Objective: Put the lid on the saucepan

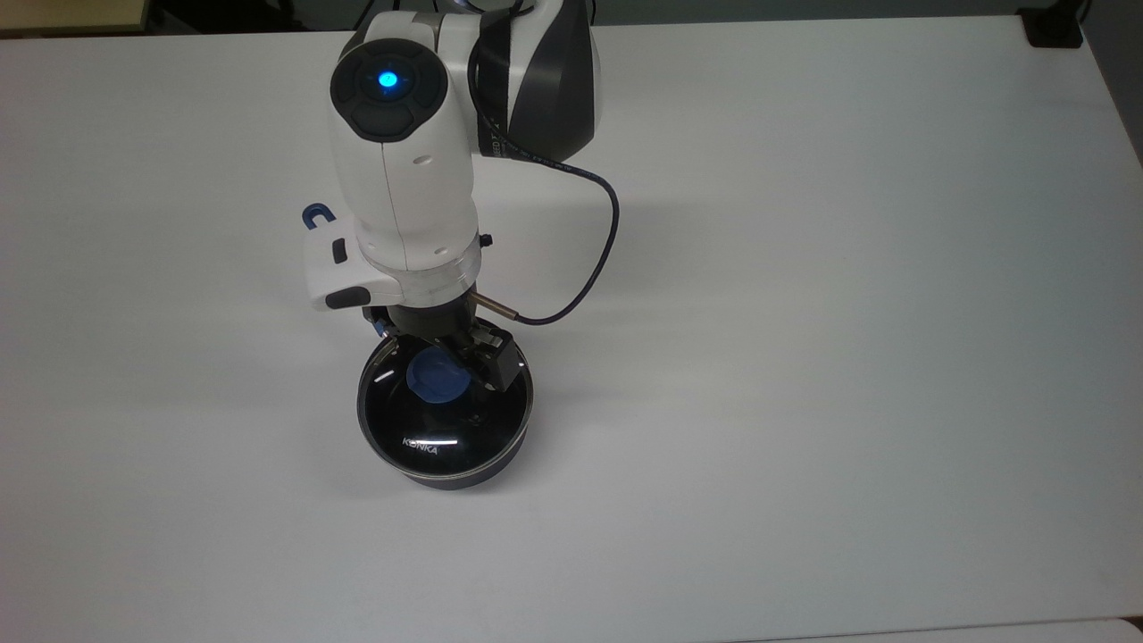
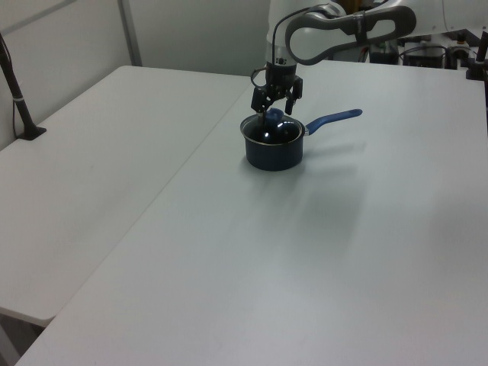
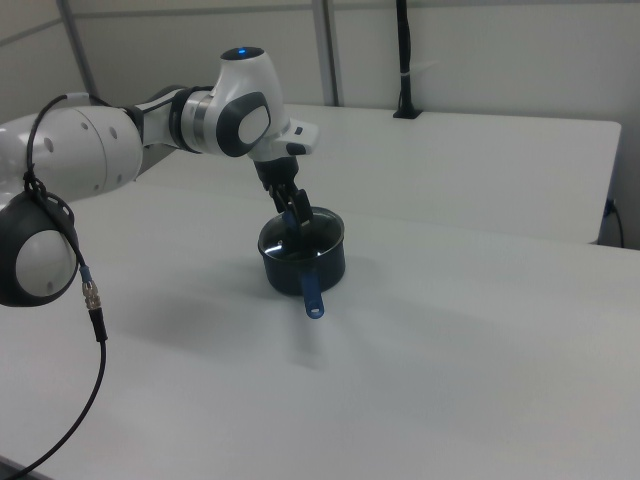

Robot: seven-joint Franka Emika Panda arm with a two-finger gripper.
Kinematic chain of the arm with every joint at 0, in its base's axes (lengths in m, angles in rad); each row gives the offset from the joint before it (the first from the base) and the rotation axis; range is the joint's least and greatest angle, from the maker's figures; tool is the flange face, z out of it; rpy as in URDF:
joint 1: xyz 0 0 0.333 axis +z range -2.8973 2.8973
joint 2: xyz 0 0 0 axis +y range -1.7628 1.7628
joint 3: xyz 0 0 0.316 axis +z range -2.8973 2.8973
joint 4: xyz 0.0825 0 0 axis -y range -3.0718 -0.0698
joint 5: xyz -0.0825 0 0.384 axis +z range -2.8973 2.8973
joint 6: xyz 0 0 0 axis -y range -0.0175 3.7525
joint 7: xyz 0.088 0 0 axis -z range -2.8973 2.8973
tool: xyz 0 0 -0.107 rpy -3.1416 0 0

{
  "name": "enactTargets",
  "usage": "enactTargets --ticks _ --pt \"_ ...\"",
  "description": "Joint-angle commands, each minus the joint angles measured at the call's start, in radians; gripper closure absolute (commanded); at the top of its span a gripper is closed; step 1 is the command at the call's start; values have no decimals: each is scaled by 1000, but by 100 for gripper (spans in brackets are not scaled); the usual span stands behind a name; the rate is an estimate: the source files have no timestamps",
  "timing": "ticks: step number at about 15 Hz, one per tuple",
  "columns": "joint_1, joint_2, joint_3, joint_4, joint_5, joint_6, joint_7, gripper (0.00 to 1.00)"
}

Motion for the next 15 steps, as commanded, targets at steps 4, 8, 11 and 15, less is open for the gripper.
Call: enactTargets --ticks 4,8,11,15 --pt "10 -15 -12 3 -12 -39 -5 0" --pt "10 -15 -11 3 -27 -41 -9 20" --pt "9 -17 -11 3 -26 -44 -9 34" --pt "7 -20 -9 6 -24 -108 -43 38"
